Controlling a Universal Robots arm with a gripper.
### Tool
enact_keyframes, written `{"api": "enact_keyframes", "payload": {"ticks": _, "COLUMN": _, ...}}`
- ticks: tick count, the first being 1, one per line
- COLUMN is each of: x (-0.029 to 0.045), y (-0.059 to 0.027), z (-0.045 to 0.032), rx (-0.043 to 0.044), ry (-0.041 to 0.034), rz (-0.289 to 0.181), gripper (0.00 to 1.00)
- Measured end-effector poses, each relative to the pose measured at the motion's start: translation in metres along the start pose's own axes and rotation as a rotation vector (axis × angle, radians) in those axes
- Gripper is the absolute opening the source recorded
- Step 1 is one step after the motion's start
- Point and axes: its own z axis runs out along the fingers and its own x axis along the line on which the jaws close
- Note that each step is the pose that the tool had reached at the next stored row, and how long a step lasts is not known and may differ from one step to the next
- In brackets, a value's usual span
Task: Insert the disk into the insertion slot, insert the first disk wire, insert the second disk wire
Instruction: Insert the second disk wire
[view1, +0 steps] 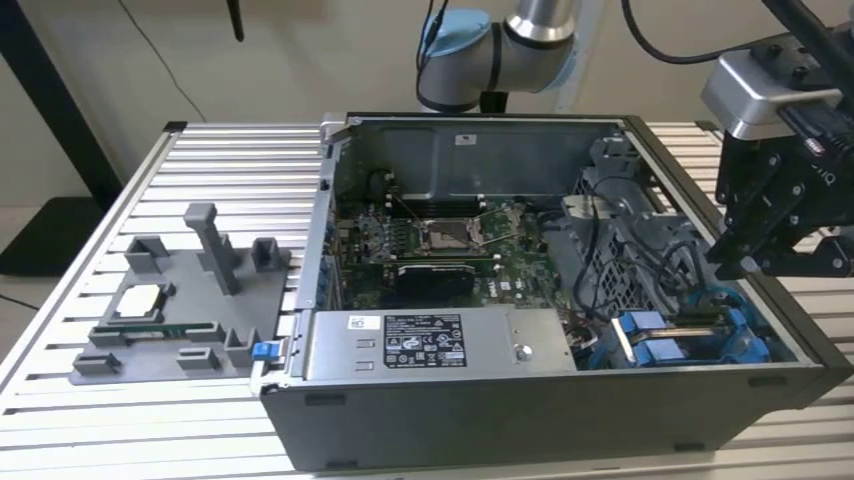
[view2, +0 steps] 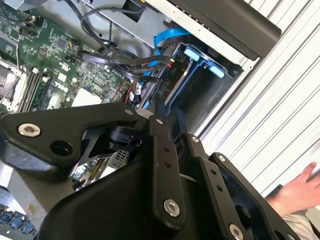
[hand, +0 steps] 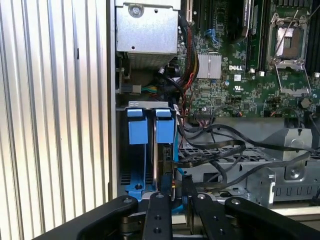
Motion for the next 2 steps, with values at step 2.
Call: {"api": "enact_keyframes", "payload": {"ticks": 2, "x": 0.0000, "y": 0.0000, "z": 0.0000, "rx": 0.0000, "ry": 0.0000, "rz": 0.000, "gripper": 1.00}}
